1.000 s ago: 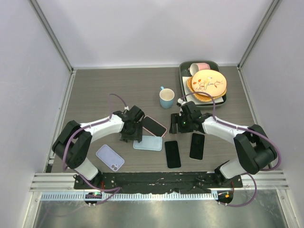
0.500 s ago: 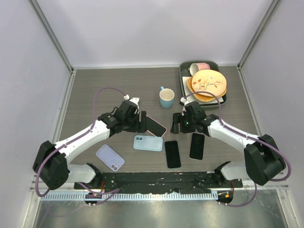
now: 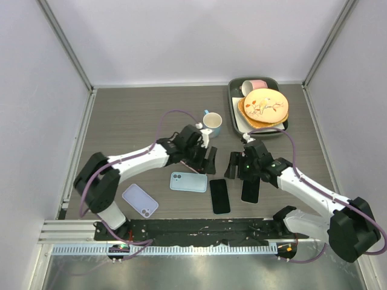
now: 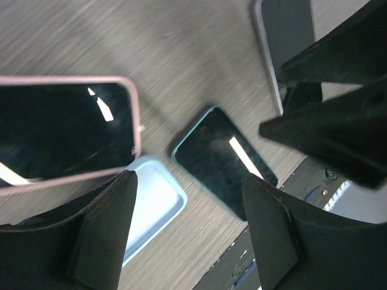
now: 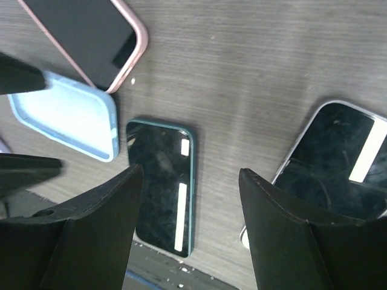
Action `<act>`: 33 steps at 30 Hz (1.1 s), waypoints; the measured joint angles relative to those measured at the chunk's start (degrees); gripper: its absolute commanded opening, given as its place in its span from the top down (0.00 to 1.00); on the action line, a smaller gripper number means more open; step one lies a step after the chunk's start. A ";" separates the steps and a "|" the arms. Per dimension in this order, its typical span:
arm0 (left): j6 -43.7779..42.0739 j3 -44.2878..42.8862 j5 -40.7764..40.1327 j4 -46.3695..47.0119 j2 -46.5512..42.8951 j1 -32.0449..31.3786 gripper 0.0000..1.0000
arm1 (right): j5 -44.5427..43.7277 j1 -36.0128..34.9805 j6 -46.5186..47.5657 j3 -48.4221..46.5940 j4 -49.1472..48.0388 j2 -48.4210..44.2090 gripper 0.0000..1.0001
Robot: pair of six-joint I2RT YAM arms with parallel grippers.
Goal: Put the phone into the phone case
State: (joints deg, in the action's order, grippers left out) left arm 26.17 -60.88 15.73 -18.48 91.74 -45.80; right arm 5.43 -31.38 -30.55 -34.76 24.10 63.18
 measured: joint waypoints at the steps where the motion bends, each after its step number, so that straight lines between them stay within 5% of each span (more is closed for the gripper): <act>1: -0.35 -1.38 1.22 0.39 1.97 -0.87 0.27 | 0.68 0.00 -0.55 0.20 0.48 -0.92 0.31; 12: -3.15 -10.49 9.77 1.92 17.88 -3.74 0.30 | 16.90 -6.64 -8.92 13.46 -1.66 -10.05 0.32; 19: -3.37 -11.04 10.95 1.88 19.93 -3.74 0.33 | 19.04 -16.59 -15.37 15.52 -7.54 -9.14 0.42; 33: -3.93 -13.46 11.34 1.77 21.99 -3.65 0.36 | 21.14 -19.43 -17.64 16.68 -15.12 -3.19 0.48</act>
State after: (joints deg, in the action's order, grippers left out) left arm 22.24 -74.35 27.07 -16.71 113.73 -49.45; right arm 26.57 -50.81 -48.18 -18.09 8.97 59.99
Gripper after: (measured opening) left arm 0.645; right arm 0.529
